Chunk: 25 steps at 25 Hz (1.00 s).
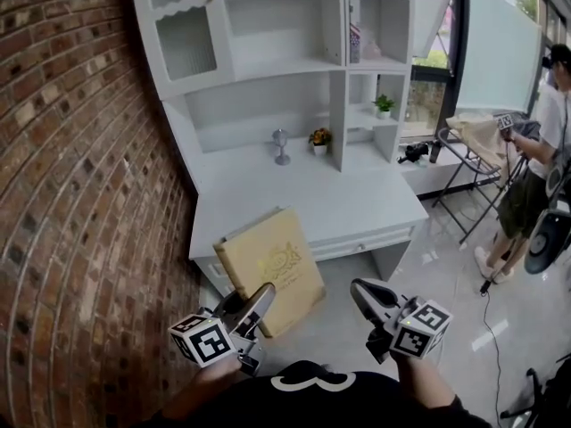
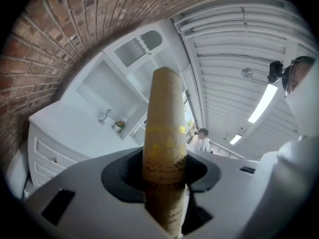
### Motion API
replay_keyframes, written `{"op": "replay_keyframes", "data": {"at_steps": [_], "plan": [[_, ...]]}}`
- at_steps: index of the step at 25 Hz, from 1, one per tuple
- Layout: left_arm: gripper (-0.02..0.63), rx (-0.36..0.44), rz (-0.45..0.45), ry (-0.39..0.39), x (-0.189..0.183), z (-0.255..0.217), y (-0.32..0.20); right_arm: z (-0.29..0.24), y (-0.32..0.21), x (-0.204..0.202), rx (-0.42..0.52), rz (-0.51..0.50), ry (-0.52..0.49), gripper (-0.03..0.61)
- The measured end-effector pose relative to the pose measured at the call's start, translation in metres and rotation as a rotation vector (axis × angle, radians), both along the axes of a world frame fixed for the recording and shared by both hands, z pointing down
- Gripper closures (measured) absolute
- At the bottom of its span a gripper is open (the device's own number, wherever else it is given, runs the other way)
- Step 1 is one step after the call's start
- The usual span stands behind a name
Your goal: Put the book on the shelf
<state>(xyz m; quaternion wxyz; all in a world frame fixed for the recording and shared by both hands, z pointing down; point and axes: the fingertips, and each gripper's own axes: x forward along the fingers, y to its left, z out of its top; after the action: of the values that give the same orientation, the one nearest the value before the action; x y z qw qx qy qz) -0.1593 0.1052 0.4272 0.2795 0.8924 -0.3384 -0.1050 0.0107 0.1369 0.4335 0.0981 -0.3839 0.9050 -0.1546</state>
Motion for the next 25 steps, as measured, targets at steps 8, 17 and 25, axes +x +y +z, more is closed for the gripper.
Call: {"op": "replay_keyframes", "data": {"at_steps": [8, 17, 25], "plan": [[0.417, 0.005, -0.024, 0.006, -0.004, -0.007, -0.011, -0.006, -0.009, 0.006, 0.013, 0.001, -0.015, 0.568], [0.417, -0.013, -0.033, 0.021, 0.0, -0.009, -0.056, -0.009, -0.055, 0.007, 0.005, -0.017, -0.013, 0.568], [0.417, -0.023, -0.025, 0.04, 0.015, -0.008, -0.139, 0.0, -0.135, 0.023, -0.018, -0.006, 0.014, 0.568]]}}
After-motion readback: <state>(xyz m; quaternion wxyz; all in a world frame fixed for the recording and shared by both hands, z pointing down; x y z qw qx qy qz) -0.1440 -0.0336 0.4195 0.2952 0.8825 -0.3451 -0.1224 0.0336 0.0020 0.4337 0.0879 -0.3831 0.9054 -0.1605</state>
